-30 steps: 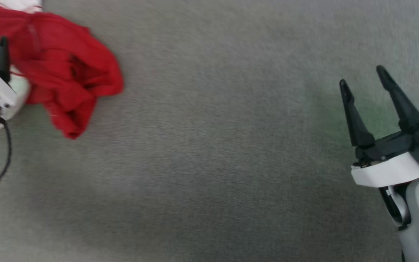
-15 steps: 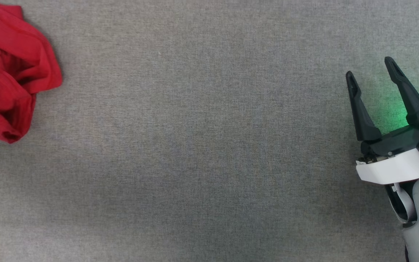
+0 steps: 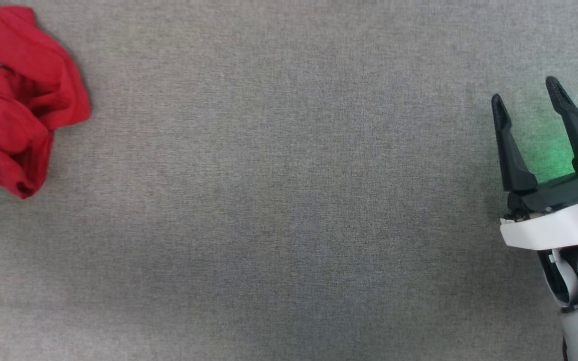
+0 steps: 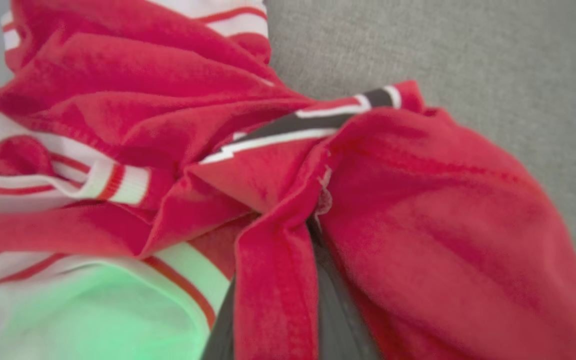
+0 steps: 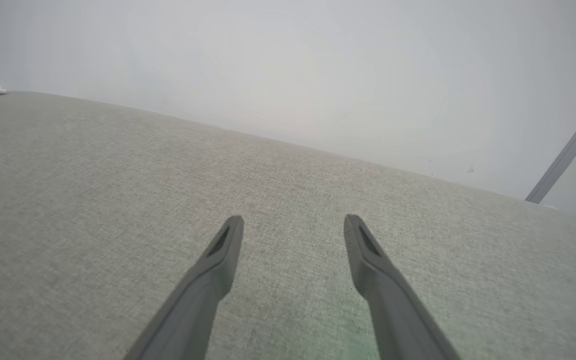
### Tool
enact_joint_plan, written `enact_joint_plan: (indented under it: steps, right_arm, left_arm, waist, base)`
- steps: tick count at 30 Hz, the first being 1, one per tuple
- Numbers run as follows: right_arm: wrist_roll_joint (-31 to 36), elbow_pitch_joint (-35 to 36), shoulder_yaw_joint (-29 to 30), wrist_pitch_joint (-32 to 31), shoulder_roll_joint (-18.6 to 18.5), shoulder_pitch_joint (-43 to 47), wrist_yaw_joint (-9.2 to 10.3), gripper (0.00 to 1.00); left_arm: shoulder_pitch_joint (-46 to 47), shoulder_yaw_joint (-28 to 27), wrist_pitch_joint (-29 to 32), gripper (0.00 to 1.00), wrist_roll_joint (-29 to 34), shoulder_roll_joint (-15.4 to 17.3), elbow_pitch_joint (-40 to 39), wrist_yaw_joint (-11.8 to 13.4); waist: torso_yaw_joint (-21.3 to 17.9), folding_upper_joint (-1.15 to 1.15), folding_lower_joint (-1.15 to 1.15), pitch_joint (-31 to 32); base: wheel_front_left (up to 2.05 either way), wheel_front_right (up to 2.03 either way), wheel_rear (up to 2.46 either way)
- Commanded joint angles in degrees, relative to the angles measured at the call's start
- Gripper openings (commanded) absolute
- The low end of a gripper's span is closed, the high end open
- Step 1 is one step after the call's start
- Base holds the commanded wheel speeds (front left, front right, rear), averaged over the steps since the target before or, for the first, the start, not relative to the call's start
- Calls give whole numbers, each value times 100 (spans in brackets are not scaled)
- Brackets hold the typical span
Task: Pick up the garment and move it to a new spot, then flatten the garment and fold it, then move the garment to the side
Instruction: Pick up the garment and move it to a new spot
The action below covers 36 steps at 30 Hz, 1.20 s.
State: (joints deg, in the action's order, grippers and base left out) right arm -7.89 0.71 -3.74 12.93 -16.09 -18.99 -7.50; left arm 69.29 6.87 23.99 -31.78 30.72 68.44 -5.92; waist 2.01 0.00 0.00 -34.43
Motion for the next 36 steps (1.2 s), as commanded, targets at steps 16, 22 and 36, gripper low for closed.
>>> enact_joint_plan:
  steps: [16,22,36]
  right_arm:
    - [-39,-281,291,154,208,371,2,100]
    - [-79,-379,404,196,289,497,2,100]
    - [-93,-437,789,232,556,657,2,100]
  left_arm:
    - [-29,1125,-293,0,326,26,-1321,-154]
    - [-341,1594,87,0,75,191,-2607,-155]
    - [-1312,2204,1586,0,-221,435,-5860,37]
  waist:
    - [384,0,0,1228]
    - [308,0,0,1593]
    - [-516,0,0,1966]
  base:
    - [0,0,0]
    - [0,0,0]
    - [0,0,0]
